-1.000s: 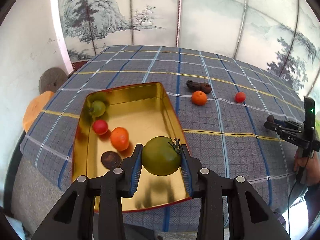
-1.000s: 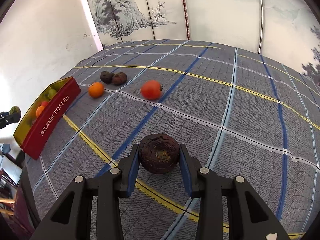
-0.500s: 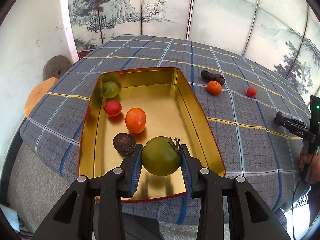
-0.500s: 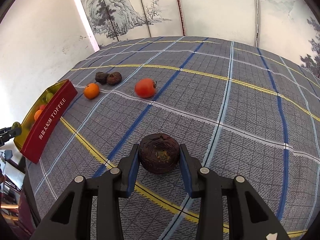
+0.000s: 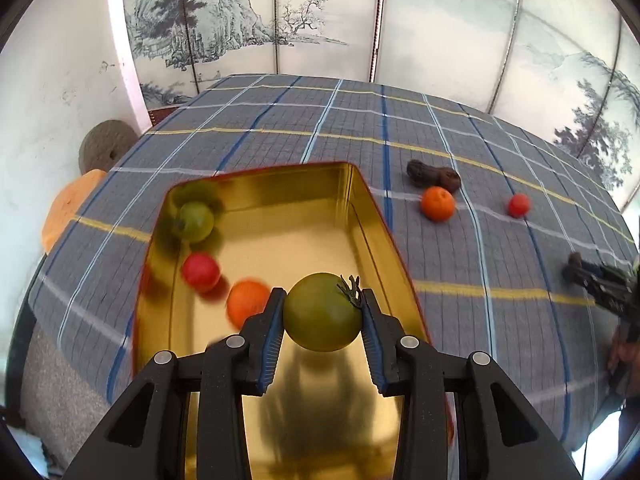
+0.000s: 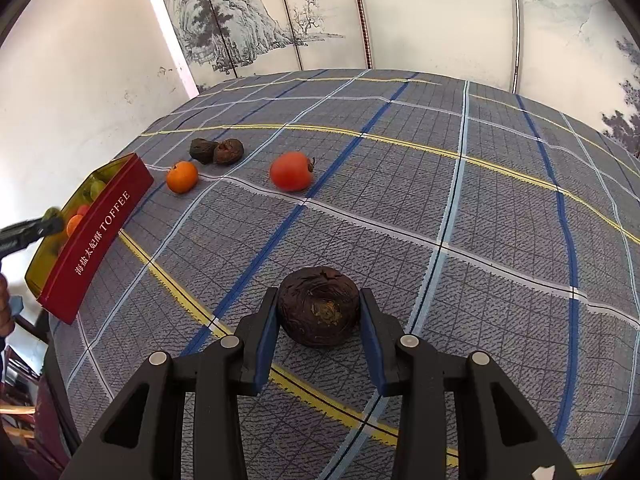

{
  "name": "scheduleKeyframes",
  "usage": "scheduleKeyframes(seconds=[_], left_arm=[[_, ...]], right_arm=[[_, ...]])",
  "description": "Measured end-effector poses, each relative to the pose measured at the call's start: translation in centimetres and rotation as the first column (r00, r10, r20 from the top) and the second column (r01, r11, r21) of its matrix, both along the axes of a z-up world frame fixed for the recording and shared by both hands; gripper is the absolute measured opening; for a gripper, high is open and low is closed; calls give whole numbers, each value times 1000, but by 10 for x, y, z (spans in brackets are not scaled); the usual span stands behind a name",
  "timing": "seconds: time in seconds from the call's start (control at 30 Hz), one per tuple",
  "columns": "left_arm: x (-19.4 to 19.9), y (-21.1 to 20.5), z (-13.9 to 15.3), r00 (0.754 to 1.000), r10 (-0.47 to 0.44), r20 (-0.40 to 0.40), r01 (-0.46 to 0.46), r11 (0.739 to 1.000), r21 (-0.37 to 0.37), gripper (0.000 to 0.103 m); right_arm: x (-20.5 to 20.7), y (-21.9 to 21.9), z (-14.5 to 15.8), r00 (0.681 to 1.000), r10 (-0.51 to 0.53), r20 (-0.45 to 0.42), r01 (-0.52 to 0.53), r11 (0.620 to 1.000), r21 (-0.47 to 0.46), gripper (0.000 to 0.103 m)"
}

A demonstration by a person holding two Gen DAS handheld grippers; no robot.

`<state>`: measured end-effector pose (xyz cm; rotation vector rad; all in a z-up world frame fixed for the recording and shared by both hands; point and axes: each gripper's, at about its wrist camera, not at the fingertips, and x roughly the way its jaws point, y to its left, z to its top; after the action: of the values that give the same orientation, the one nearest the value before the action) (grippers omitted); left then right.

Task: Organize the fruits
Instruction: 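Lower the green fruit into the tin and open the left gripper while the right gripper holds the dried fruit, then carry the dark dried fruit into the tin and open the right gripper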

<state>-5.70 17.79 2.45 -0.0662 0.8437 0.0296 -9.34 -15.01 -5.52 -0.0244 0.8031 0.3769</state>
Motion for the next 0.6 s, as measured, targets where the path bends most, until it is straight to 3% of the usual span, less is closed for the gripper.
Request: scheduleKeyframes(seconds=[0.2,0.33,0.4,0.47,0.6], left_arm=[[37,1,-1,999,44,7,-44,997,59,39],[47,11,-2,997,73,-8,-73,997,38,41],[43,11,0,997,77,12,-78,996,50,47],[39,10,4,995,92,40,-95,991,89,64],[25,6,12,993,91,72,-98,990,104,68]], right_arm=[[0,-1,0,1000,0,0,0,1000,0,36],[0,0,0,1000,4,-1,-4,1000,4,36],[0,0,0,1000,4,-1,-4,1000,4,36],[0,0,0,1000,4,-1,-4,1000,3,36],[0,1,0,1000,4,0,-4,1000,1,36]])
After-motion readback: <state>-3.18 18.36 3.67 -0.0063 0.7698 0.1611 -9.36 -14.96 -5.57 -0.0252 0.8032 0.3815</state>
